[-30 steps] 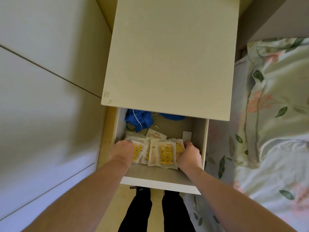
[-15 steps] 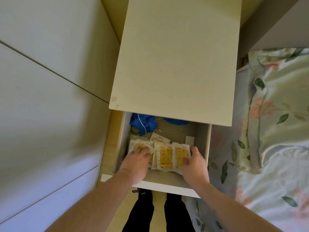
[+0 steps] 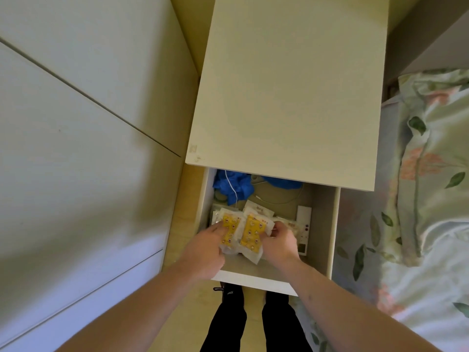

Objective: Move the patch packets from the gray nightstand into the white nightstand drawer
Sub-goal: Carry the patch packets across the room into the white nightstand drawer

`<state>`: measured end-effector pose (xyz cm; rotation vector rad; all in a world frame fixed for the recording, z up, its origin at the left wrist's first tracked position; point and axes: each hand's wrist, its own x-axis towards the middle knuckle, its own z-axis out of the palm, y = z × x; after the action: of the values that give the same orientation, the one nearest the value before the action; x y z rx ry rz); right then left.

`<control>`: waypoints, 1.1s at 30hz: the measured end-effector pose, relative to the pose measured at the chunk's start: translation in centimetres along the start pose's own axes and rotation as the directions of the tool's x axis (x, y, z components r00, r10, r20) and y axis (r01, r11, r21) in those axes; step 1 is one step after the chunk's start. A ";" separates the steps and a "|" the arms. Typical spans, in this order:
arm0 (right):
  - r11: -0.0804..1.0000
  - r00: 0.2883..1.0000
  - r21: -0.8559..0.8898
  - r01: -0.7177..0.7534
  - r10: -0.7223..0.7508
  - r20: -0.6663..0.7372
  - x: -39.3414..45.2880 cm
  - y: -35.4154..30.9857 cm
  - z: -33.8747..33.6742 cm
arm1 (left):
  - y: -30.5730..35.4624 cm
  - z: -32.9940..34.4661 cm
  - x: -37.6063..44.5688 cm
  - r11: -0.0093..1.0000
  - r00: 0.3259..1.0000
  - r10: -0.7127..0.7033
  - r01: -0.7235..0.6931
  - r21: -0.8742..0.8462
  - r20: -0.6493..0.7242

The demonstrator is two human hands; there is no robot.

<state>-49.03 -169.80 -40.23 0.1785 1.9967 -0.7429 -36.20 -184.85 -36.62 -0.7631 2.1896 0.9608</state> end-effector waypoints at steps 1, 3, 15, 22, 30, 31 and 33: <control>1.000 1.000 -0.016 0.004 -0.004 0.027 0.1 -0.5 0.8 | 0.0 -0.6 -0.6 0.998 0.998 0.012 -0.017 -0.059 -0.069; 0.996 0.998 -0.083 0.012 -0.007 0.063 0.2 -1.4 2.5 | -0.4 -1.5 -1.5 0.994 0.985 0.019 -0.037 -0.102 -0.173; 0.822 0.983 -0.545 0.164 -0.089 0.163 -0.7 -3.4 7.0 | -2.8 -3.3 -2.3 0.992 0.952 -0.013 -0.026 -0.126 -0.305; 0.852 0.981 -0.490 0.186 -0.131 0.144 -5.6 -3.5 2.0 | -1.1 -5.1 -5.1 0.991 0.958 0.025 -0.062 -0.121 -0.285; 0.905 0.983 -0.393 0.164 -0.184 -0.015 -17.3 -2.9 -5.4 | 3.8 -7.8 -13.4 0.995 0.991 0.068 -0.076 -0.065 -0.117; 0.917 0.980 -0.360 0.170 -0.197 -0.039 -19.2 -3.0 -6.2 | 4.7 -8.2 -14.8 0.994 0.991 0.084 -0.090 -0.056 -0.102; 0.938 0.972 -0.292 0.186 -0.220 -0.087 -23.1 -3.2 -7.7 | 6.6 -9.0 -17.8 0.992 0.989 0.119 -0.121 -0.024 -0.083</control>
<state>-43.95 -163.99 -16.94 -0.1595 2.2335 -0.5762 -32.25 -183.62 -16.06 -0.7019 2.3193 1.0396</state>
